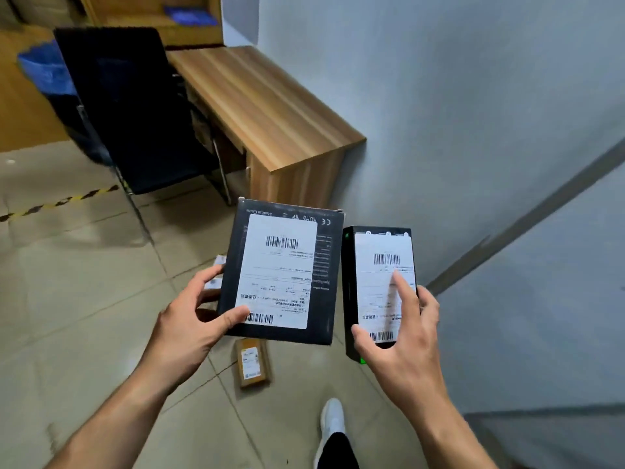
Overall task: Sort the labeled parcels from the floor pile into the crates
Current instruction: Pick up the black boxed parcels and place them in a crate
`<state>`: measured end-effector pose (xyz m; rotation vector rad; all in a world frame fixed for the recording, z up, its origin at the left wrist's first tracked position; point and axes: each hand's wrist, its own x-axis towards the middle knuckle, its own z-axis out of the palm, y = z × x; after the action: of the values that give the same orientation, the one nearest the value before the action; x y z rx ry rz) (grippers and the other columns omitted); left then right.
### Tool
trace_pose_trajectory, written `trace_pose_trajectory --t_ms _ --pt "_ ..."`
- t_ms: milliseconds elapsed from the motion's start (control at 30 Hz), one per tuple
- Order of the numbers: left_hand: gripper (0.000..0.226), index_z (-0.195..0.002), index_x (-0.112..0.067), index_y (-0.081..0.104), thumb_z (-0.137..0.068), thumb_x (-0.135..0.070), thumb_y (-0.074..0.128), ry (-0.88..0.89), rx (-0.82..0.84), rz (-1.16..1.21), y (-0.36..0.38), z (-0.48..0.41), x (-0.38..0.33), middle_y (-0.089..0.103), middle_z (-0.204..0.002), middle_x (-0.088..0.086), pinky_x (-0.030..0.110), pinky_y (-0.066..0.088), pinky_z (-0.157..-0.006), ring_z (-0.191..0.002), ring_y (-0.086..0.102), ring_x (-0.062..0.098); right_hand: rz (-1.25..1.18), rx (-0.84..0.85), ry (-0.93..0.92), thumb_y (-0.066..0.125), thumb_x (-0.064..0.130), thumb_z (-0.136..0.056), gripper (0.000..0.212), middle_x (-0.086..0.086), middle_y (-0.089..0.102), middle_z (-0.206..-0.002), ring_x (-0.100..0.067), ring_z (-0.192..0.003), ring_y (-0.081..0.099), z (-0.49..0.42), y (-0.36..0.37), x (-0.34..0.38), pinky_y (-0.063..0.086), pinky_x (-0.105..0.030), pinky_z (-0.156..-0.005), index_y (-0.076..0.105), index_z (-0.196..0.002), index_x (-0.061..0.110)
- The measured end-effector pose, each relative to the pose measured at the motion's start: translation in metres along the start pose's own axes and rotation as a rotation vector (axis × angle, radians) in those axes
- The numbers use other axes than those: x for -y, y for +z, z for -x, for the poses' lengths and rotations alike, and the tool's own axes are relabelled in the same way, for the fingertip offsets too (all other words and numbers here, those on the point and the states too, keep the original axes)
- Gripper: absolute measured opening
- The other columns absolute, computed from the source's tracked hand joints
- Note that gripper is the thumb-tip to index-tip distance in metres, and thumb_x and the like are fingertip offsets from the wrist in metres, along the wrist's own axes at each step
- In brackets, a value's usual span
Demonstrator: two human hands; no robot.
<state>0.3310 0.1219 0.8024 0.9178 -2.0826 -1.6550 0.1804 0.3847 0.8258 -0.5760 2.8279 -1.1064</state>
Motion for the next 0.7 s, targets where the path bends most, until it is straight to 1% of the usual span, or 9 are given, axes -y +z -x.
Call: trace_pose_trajectory --t_ms 100,167,300,433,467,500,567,600,700 --pt "0.068 -0.123 -0.063 0.054 -0.066 -0.048 0.09 0.043 0.134 0.033 0.02 0.016 -0.013 0.073 -0.111 -0.018 0.046 0.057 -0.091 -0.091 0.074 0.01 0.045 -0.128 0.084 0.062 0.067 -0.06 0.095 0.017 0.02 -0.149 -0.016 -0.132 0.041 0.036 -0.031 -0.009 0.042 -0.055 -0.108 0.028 -0.147 0.052" --pt "0.068 -0.124 -0.058 0.057 -0.065 -0.041 0.089 0.076 0.219 0.051 0.041 0.03 -0.024 0.073 -0.11 -0.017 0.043 0.059 -0.088 -0.092 0.075 0.011 0.079 -0.215 0.135 0.06 0.068 -0.059 0.095 0.014 0.022 -0.148 -0.019 -0.134 0.04 0.059 -0.055 -0.016 0.043 -0.052 -0.109 0.03 -0.147 0.051" --pt "0.064 -0.112 -0.064 0.059 -0.062 -0.034 0.087 0.17 0.367 0.054 0.09 0.061 -0.047 0.074 -0.104 -0.018 0.017 0.057 -0.071 -0.089 0.074 0.006 0.117 -0.361 0.243 0.058 0.071 -0.058 0.098 0.013 0.019 -0.15 -0.02 -0.136 0.037 0.103 -0.105 -0.037 0.042 -0.051 -0.111 0.024 -0.148 0.052" --pt "0.067 -0.109 -0.063 0.058 -0.062 -0.028 0.09 0.252 0.482 0.009 0.144 0.102 -0.072 0.073 -0.102 -0.009 0.008 0.052 -0.063 -0.085 0.071 0.001 0.13 -0.471 0.336 0.071 0.066 -0.063 0.111 0.013 0.017 -0.151 -0.02 -0.137 0.037 0.152 -0.15 -0.068 0.038 -0.047 -0.114 0.007 -0.153 0.056" --pt "0.068 -0.109 -0.062 0.057 -0.061 -0.03 0.092 0.265 0.51 0.006 0.16 0.114 -0.077 0.072 -0.103 -0.007 0.009 0.053 -0.062 -0.084 0.071 0.001 0.133 -0.505 0.358 0.074 0.063 -0.064 0.113 0.011 0.018 -0.151 -0.02 -0.137 0.037 0.166 -0.16 -0.078 0.038 -0.045 -0.113 0.005 -0.153 0.055" --pt "0.067 -0.111 -0.061 0.057 -0.059 -0.038 0.093 0.28 0.537 -0.001 0.176 0.127 -0.083 0.073 -0.102 -0.007 0.014 0.055 -0.063 -0.082 0.072 0.005 0.14 -0.546 0.38 0.075 0.063 -0.064 0.114 0.009 0.019 -0.152 -0.02 -0.137 0.037 0.181 -0.171 -0.088 0.038 -0.045 -0.112 0.004 -0.154 0.054" --pt "0.076 -0.119 -0.057 0.056 -0.053 -0.058 0.093 0.309 0.596 -0.027 0.21 0.155 -0.092 0.072 -0.102 -0.014 0.028 0.061 -0.067 -0.079 0.075 0.014 0.145 -0.629 0.435 0.068 0.067 -0.061 0.114 0.004 0.021 -0.153 -0.021 -0.137 0.036 0.21 -0.195 -0.11 0.039 -0.046 -0.112 0.005 -0.155 0.051" --pt "0.083 -0.123 -0.055 0.055 -0.048 -0.062 0.09 0.319 0.626 -0.03 0.229 0.17 -0.096 0.071 -0.102 -0.018 0.032 0.062 -0.068 -0.078 0.075 0.018 0.139 -0.665 0.467 0.064 0.07 -0.06 0.113 0.003 0.021 -0.153 -0.022 -0.138 0.035 0.227 -0.207 -0.123 0.038 -0.048 -0.112 0.006 -0.155 0.05" --pt "0.078 -0.123 -0.053 0.056 -0.056 -0.052 0.094 0.362 0.72 -0.046 0.286 0.222 -0.112 0.071 -0.103 -0.016 0.041 0.063 -0.072 -0.076 0.075 0.023 0.127 -0.76 0.549 0.059 0.074 -0.059 0.113 0.004 0.018 -0.154 -0.023 -0.139 0.032 0.28 -0.247 -0.164 0.041 -0.053 -0.11 0.008 -0.156 0.049"
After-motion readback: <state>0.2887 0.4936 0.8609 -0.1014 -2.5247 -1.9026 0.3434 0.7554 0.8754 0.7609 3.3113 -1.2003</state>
